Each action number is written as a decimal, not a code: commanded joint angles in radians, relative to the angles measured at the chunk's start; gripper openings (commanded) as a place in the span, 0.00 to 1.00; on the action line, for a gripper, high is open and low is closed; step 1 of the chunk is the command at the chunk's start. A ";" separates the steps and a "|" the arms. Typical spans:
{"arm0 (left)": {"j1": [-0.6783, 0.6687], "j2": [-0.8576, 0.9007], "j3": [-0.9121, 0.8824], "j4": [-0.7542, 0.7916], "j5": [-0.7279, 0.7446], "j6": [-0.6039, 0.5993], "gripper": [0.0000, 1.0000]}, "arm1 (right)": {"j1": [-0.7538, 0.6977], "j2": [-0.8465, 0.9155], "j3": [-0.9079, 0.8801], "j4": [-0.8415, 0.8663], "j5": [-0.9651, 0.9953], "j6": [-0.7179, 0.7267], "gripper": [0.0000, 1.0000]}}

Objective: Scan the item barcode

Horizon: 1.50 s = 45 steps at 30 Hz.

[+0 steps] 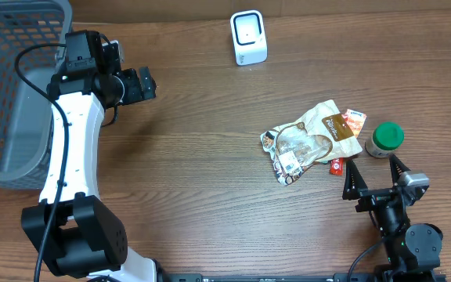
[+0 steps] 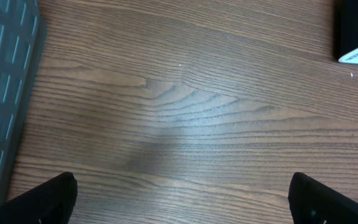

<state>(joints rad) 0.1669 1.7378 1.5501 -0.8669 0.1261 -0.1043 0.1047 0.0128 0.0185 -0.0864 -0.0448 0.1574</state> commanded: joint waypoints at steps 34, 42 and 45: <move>-0.059 -0.922 -0.142 0.003 -0.003 0.004 1.00 | -0.005 -0.010 -0.011 0.005 0.006 0.007 1.00; -0.059 -1.101 -0.470 -0.001 -0.006 0.004 1.00 | -0.005 -0.010 -0.011 0.005 0.006 0.007 1.00; -0.059 -1.189 -0.595 -0.001 -0.006 0.004 1.00 | -0.005 -0.010 -0.011 0.005 0.006 0.007 1.00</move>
<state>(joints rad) 0.1062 0.6250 1.0416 -0.8696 0.1261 -0.1043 0.1047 0.0128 0.0185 -0.0868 -0.0444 0.1574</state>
